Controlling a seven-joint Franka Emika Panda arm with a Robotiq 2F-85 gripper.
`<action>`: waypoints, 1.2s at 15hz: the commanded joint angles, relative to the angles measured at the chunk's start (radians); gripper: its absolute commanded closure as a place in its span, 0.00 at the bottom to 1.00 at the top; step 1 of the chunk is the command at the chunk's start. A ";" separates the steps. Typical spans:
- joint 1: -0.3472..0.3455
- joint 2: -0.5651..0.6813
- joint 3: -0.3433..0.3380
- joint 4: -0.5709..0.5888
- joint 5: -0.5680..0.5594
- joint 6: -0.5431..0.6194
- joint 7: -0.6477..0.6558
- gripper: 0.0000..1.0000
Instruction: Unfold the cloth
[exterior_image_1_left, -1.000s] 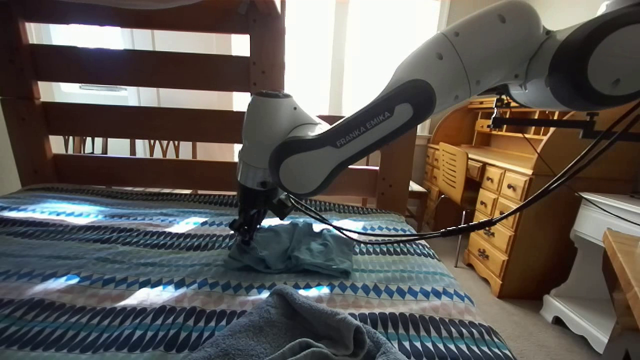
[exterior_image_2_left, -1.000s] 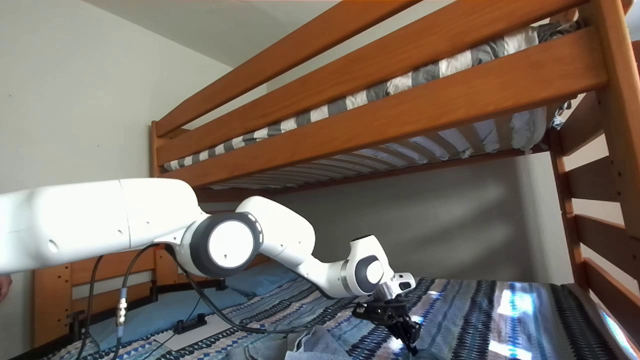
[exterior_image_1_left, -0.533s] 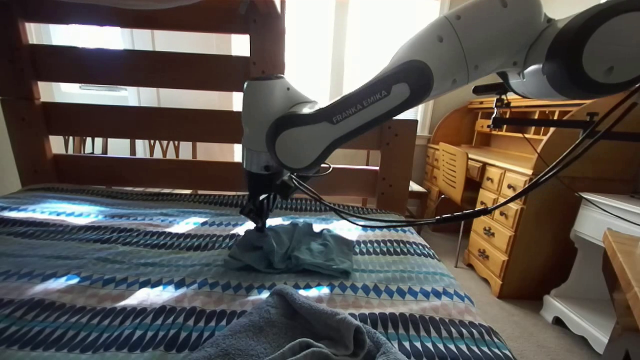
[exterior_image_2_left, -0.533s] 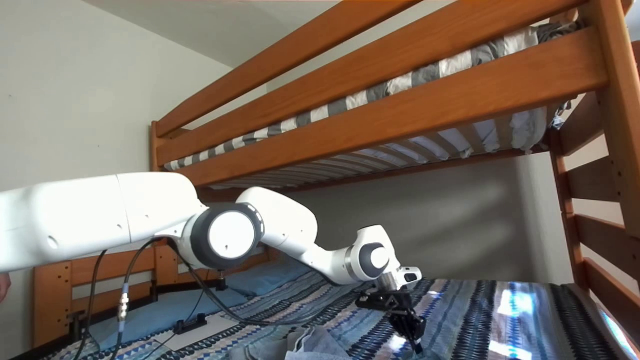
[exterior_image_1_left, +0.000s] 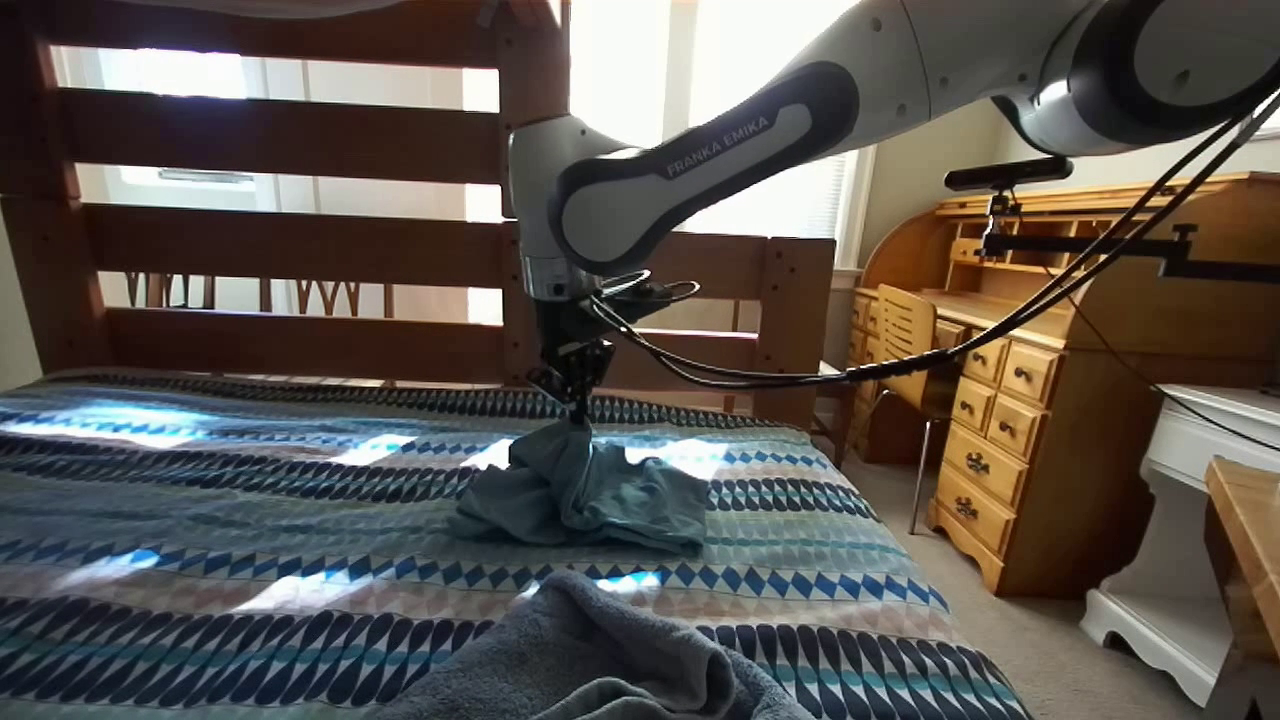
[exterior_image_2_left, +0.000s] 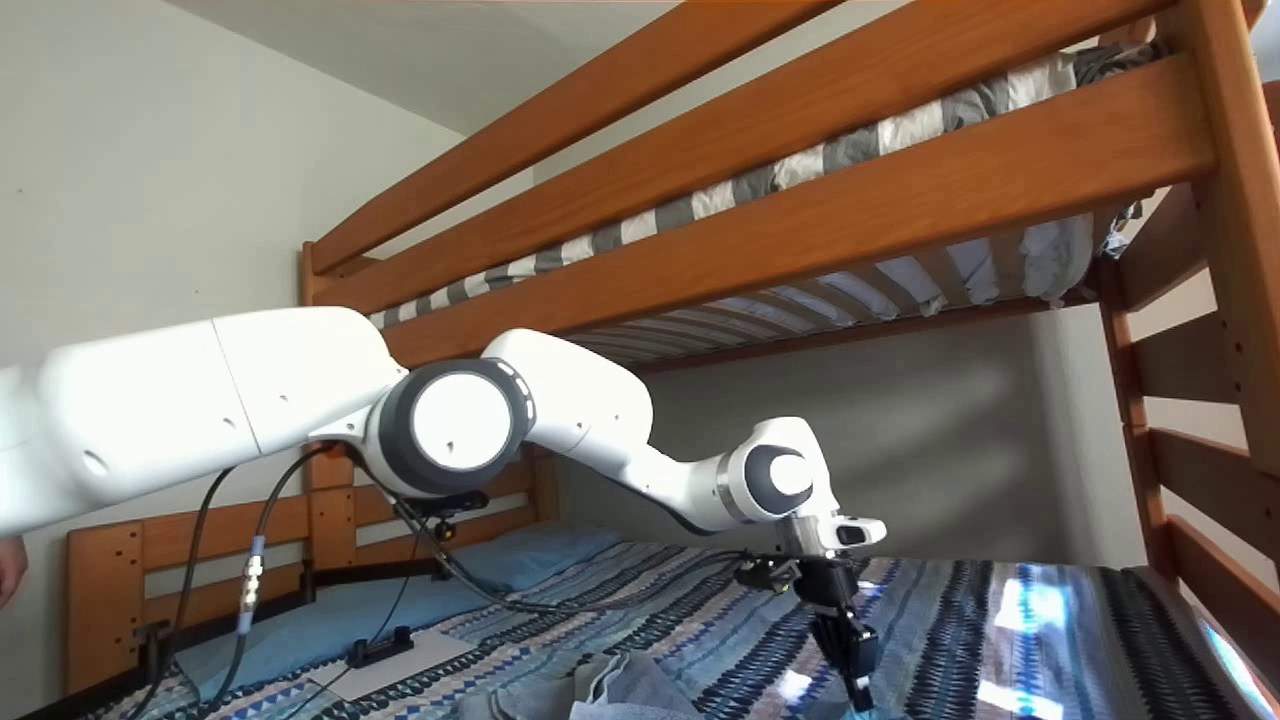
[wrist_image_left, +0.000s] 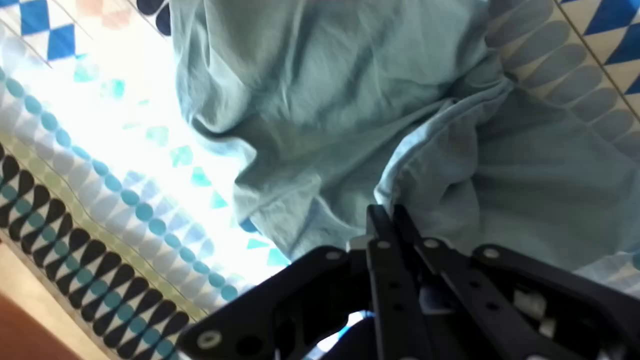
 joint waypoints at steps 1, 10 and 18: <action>0.008 -0.051 -0.009 -0.163 0.025 0.035 0.195 0.99; 0.066 -0.180 -0.074 -0.569 0.005 0.272 0.755 0.99; 0.069 -0.166 -0.080 -0.593 -0.012 0.350 0.830 0.96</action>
